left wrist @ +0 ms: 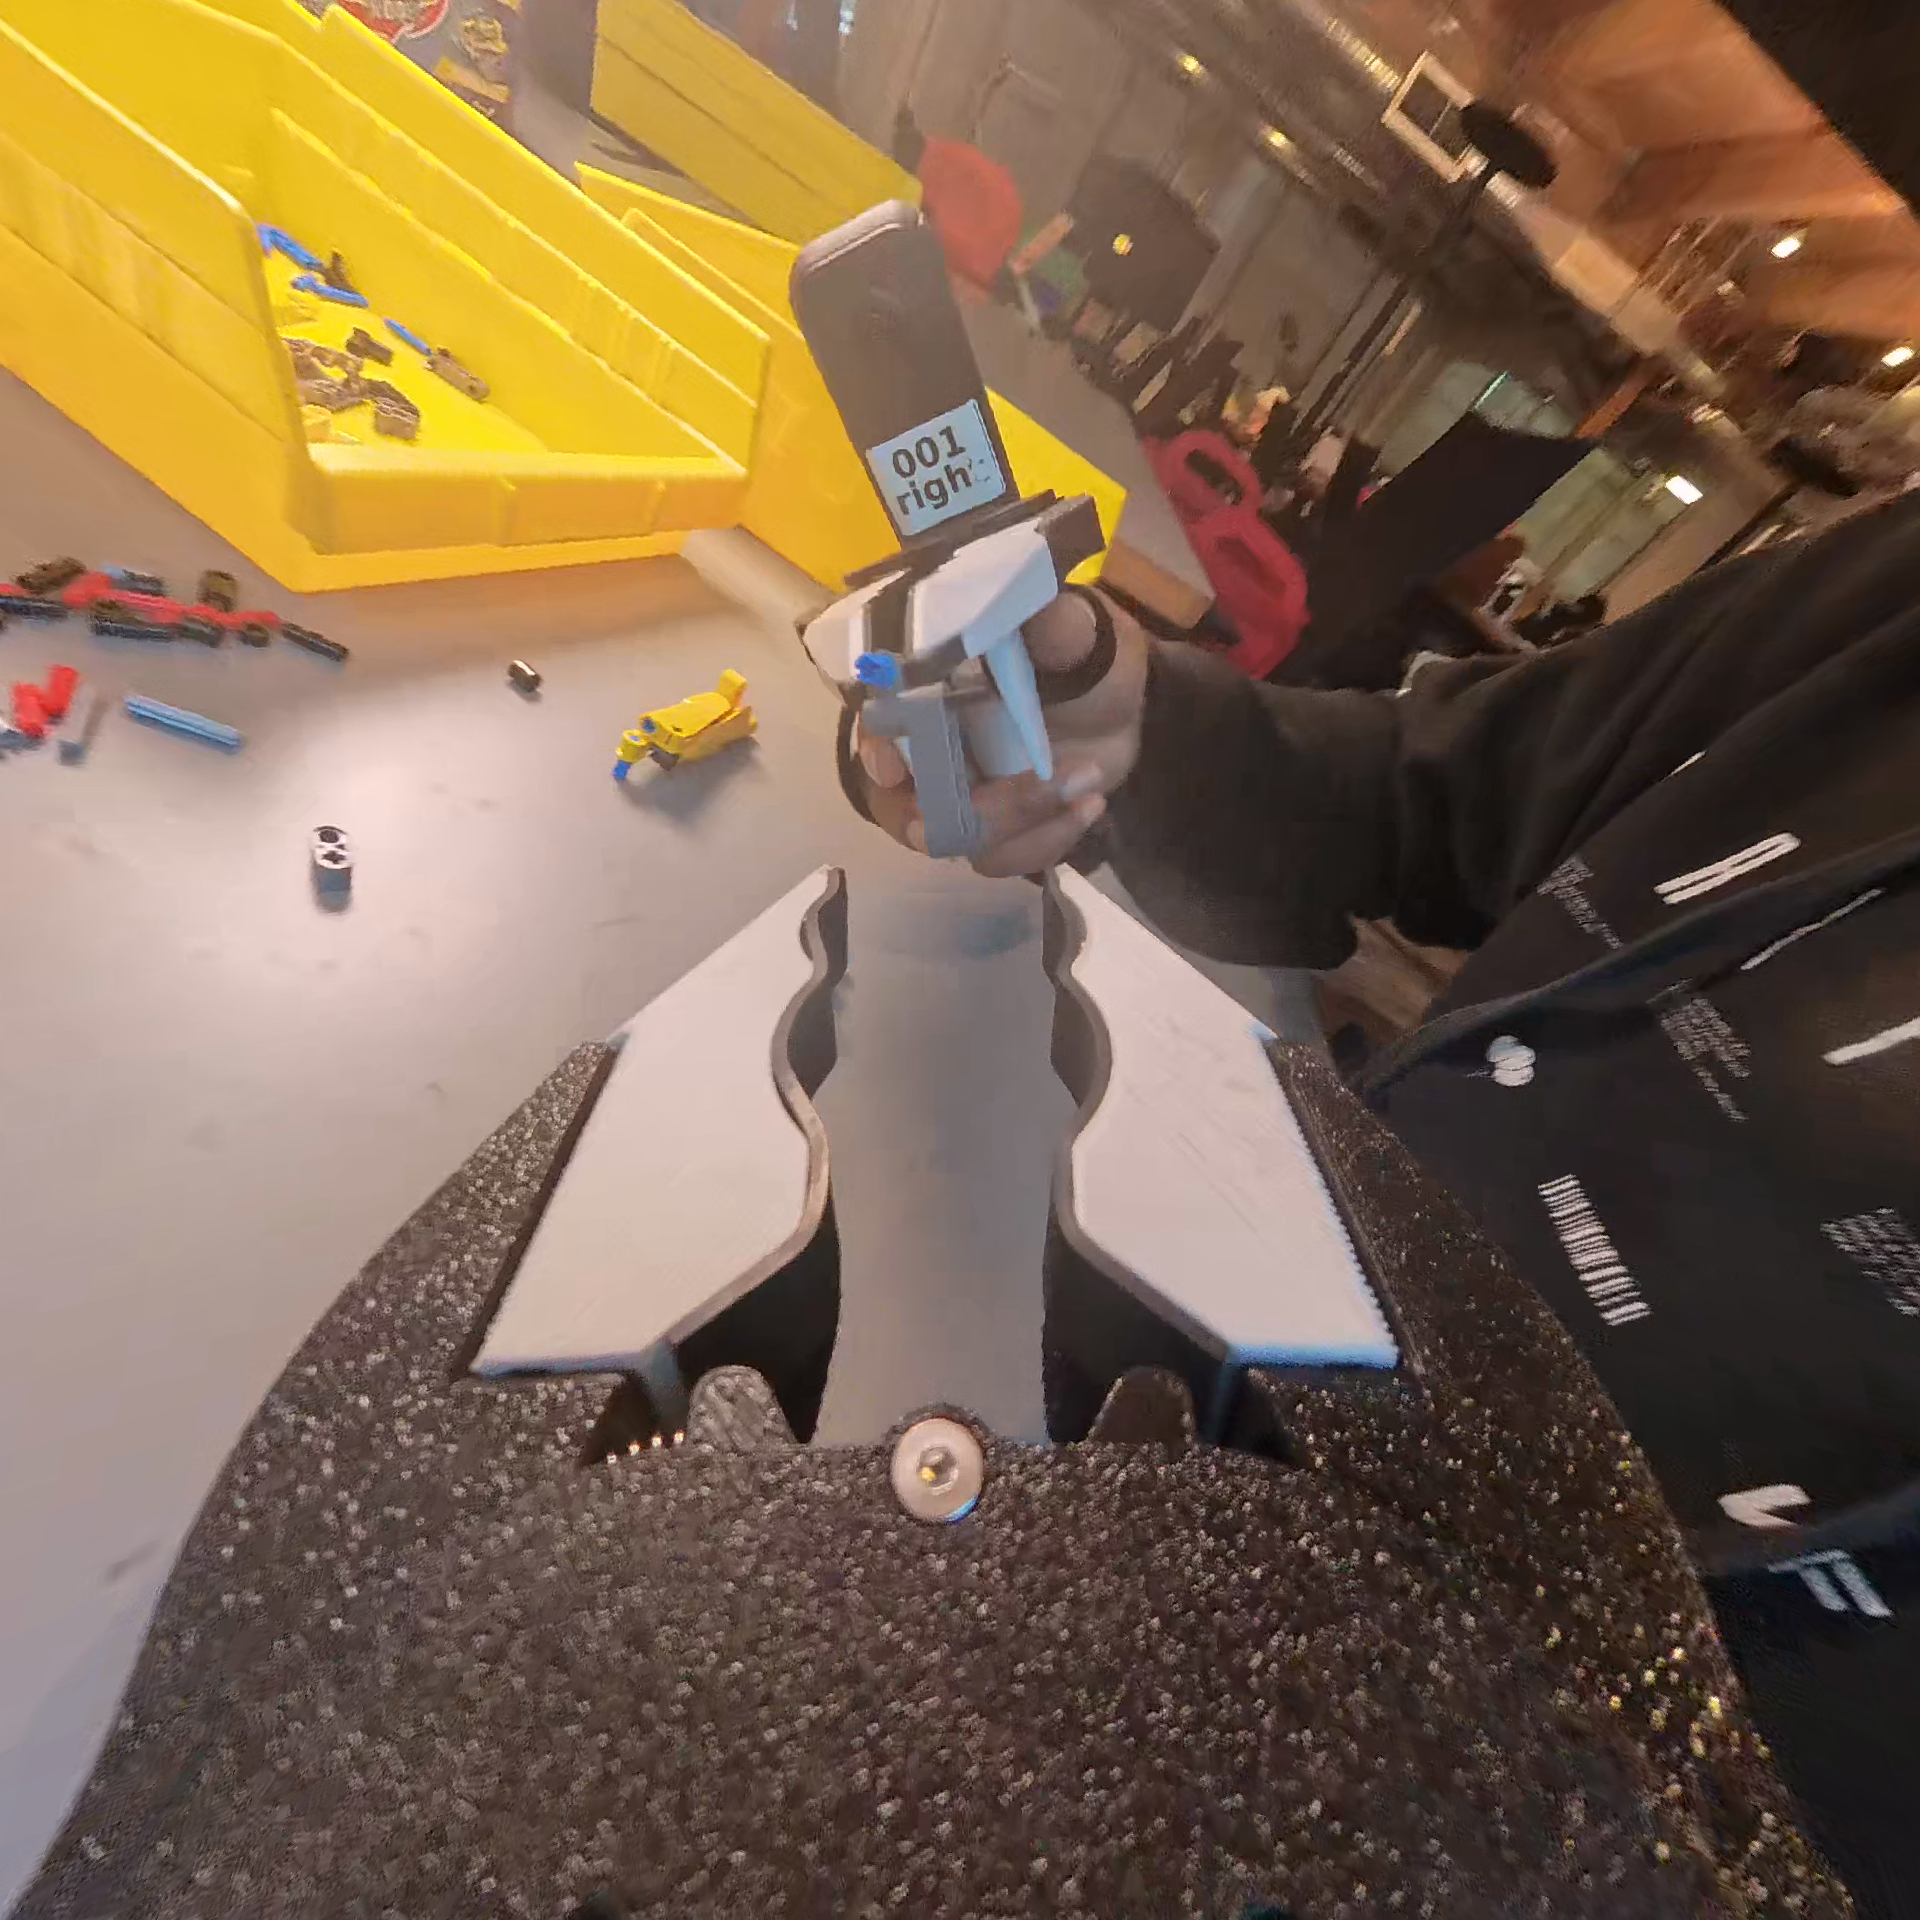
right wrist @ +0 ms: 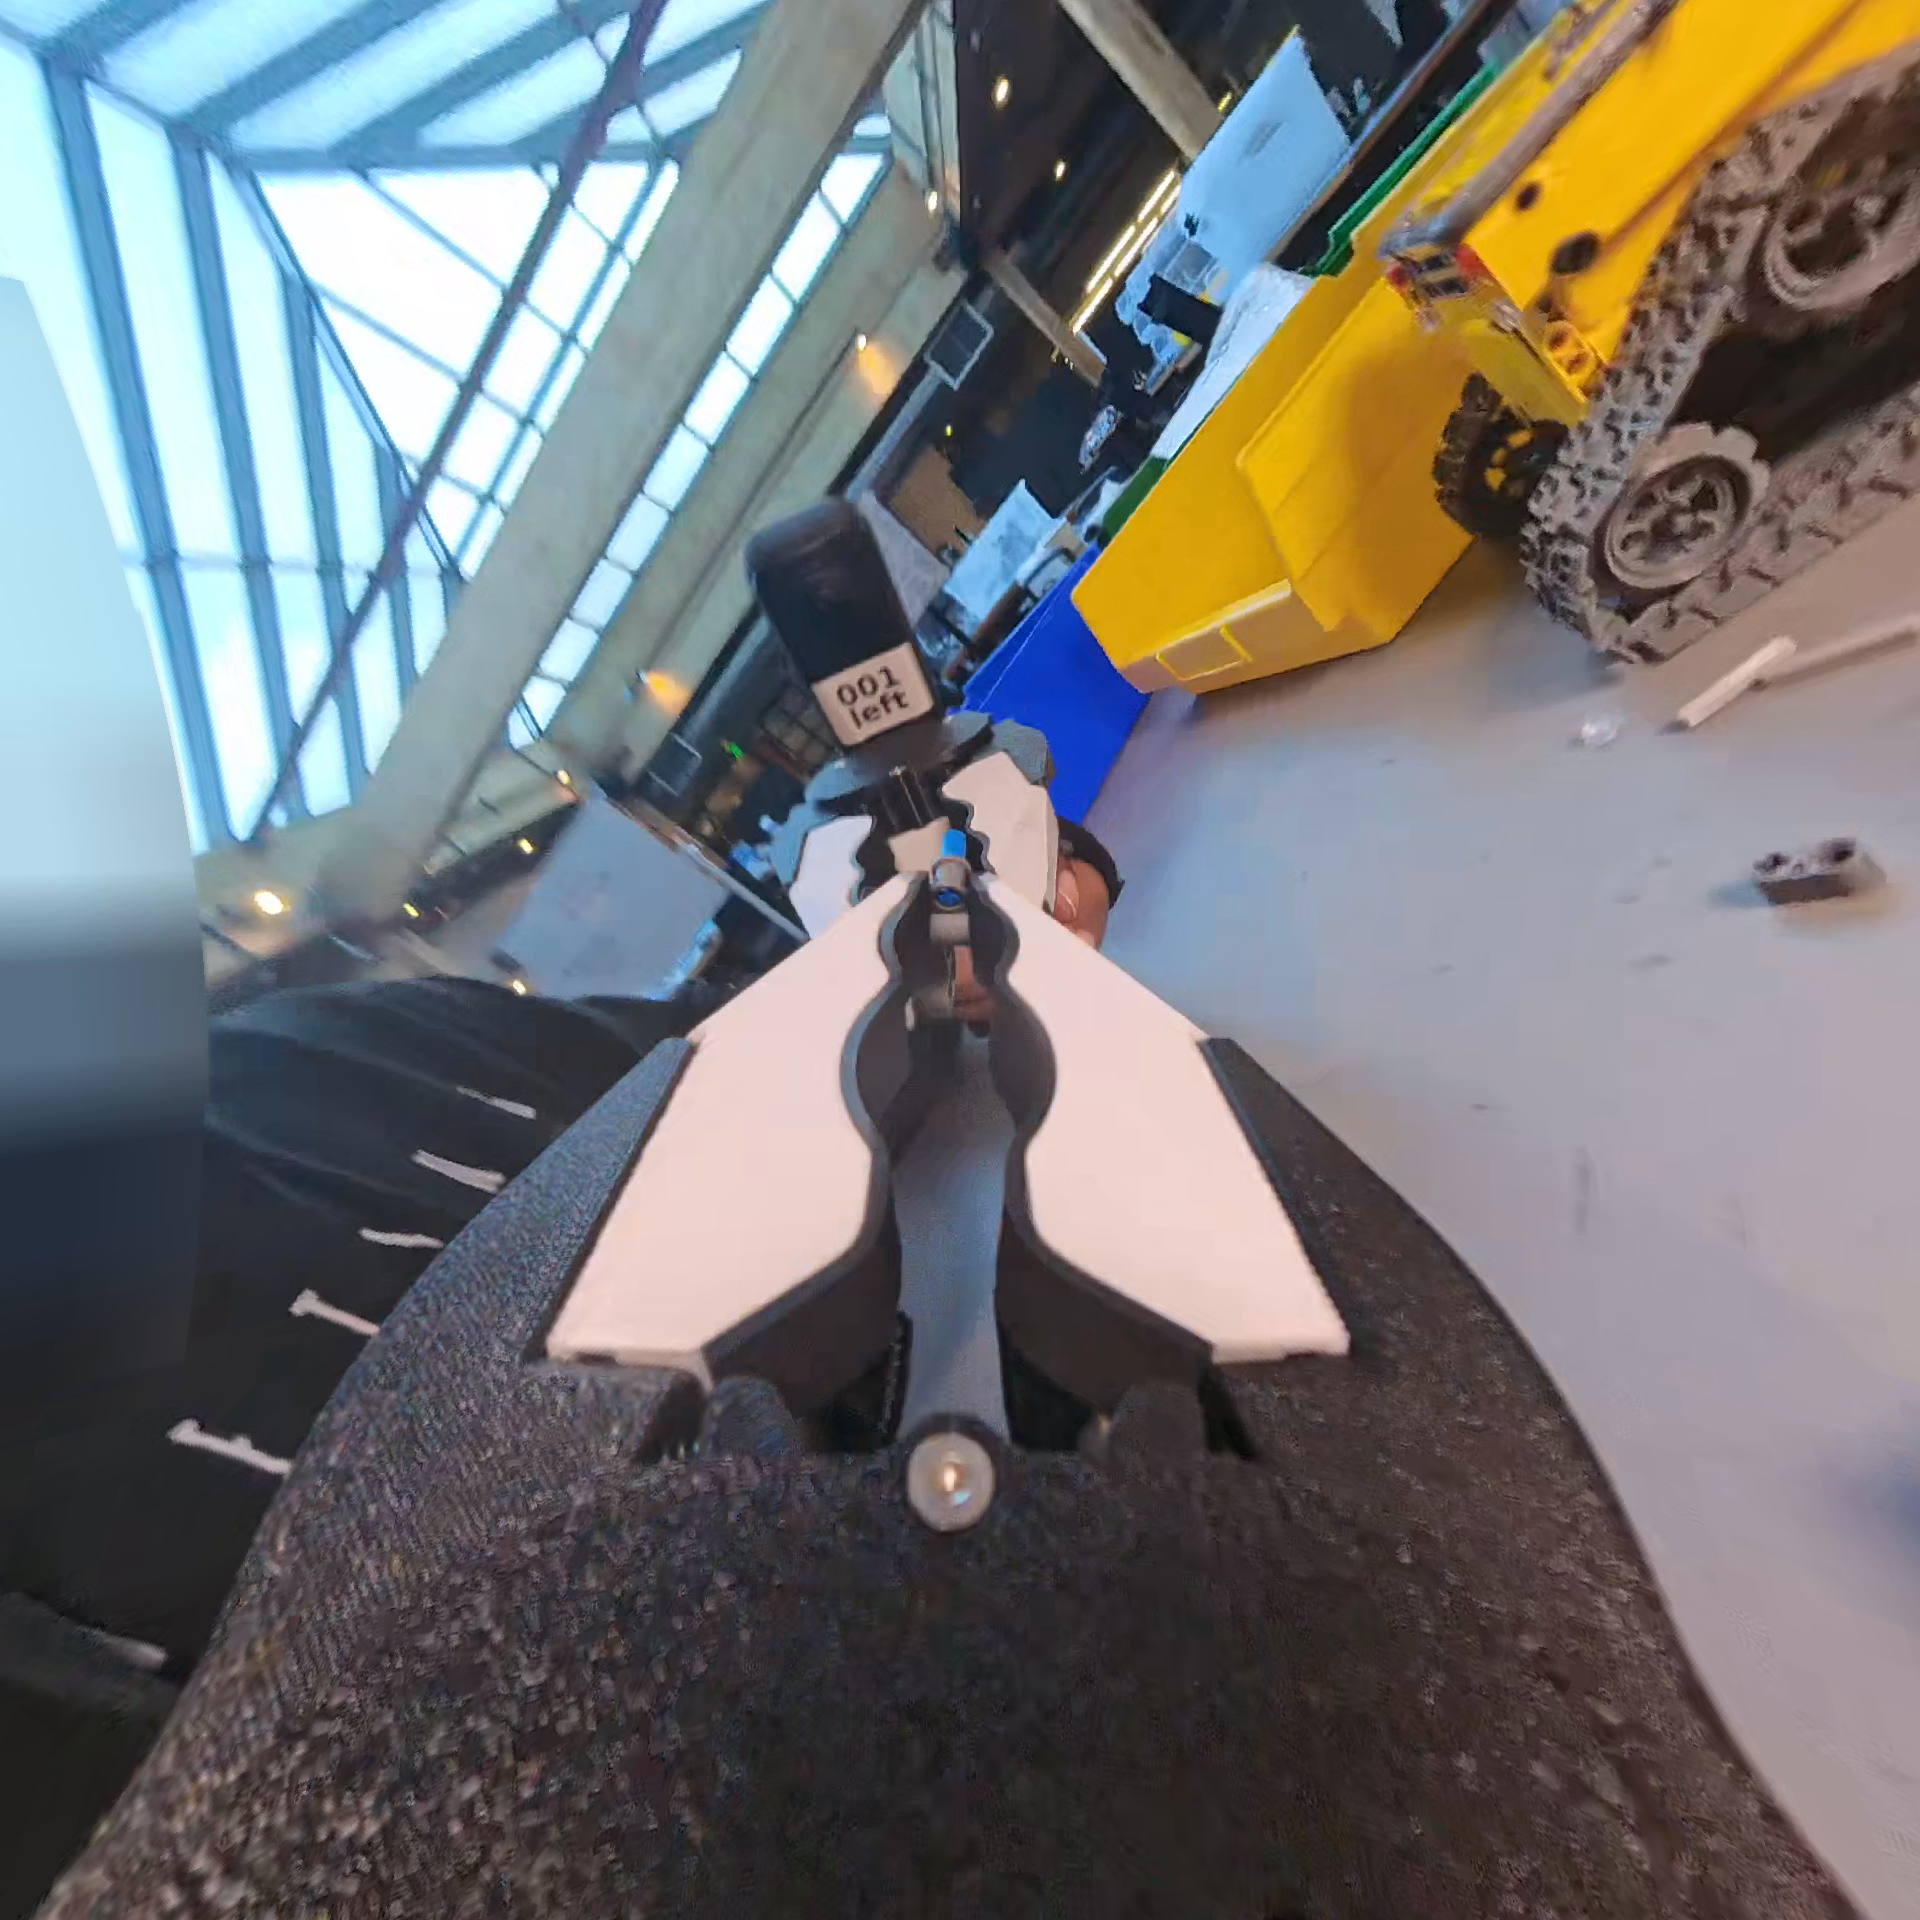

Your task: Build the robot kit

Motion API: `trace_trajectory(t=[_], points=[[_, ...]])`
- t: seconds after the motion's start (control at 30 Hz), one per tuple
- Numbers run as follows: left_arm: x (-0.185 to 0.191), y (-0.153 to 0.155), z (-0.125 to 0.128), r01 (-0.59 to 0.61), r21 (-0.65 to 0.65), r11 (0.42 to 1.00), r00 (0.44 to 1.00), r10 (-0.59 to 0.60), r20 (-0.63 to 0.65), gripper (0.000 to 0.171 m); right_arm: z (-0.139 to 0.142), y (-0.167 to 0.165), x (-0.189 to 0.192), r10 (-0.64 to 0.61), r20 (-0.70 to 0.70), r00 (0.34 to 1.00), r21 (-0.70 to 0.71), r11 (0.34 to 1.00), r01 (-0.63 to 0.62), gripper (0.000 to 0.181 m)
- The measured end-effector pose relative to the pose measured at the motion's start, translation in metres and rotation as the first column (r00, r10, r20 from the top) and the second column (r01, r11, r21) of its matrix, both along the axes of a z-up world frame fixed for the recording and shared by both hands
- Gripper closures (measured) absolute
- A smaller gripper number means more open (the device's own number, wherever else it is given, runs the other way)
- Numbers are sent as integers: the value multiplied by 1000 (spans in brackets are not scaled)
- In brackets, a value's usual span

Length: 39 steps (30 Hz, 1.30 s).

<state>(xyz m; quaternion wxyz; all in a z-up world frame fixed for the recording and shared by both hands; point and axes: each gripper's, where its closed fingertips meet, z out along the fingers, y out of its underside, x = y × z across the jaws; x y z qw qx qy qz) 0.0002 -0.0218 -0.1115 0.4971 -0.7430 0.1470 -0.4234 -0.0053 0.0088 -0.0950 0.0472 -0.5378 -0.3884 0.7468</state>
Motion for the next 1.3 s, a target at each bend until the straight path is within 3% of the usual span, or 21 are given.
trace_trajectory(t=[0.17, 0.23, 0.47, 0.53, 0.6, 0.67, 0.73, 0.8, 0.83, 1.0, 1.07, 1.13, 1.2, 1.3], points=[[3, 7, -2, -51, 27, 998, 998, 51, -27, 147, -6, 4, -8, -41, 51, 998, -172, 984, 49, 174], [0, 10, 0, -79, 36, 996, 997, 80, -22, 157, -7, 4, -9, -53, 59, 997, -190, 980, 63, 174], [-3, 12, -5, -91, -27, 995, 996, 92, 18, 161, -7, 5, -10, -70, 54, 996, -171, 982, 78, 174], [-10, 17, -12, -126, -65, 990, 992, 127, 10, 157, -9, 8, -11, -126, 47, 991, -51, 990, 128, 174], [-20, 19, -15, -166, -69, 984, 986, 166, -6, 150, -10, 10, -12, -193, -8, 981, 214, 958, 190, 174], [-26, 18, -17, -186, -42, 982, 981, 183, -67, 150, -12, 10, -12, -232, -86, 969, 519, 819, 242, 174], [-28, 17, -19, -192, -1, 981, 970, 190, -149, 149, -16, 8, -12, -242, -166, 956, 757, 590, 281, 174], [-22, 15, -19, -172, 40, 984, 960, 176, -216, 149, -21, 2, -14, -221, -222, 950, 878, 378, 293, 174], [-19, 15, -21, -167, 58, 984, 951, 176, -256, 149, -23, -3, -14, -202, -238, 950, 907, 304, 292, 174], [-12, 15, -28, -131, 181, 975, 872, 200, -446, 159, -21, -18, -16, -141, -291, 946, 945, 114, 308, 174], [-11, 13, -26, -95, 264, 960, 831, 222, -509, 164, -17, -26, -14, -95, -313, 945, 939, 120, 323, 173], [-10, 11, -19, -55, 364, 930, 811, 254, -527, 168, -5, -39, -8, -17, -354, 935, 918, 187, 351, 173], [-3, 2, -8, 8, 444, 896, 839, 235, -490, 168, 7, -43, 0, 35, -383, 923, 903, 227, 366, 161], [-3, -4, 13, 2, 531, 848, 862, 267, -430, 168, 17, -32, 8, 47, -380, 924, 887, 301, 349, 146]])
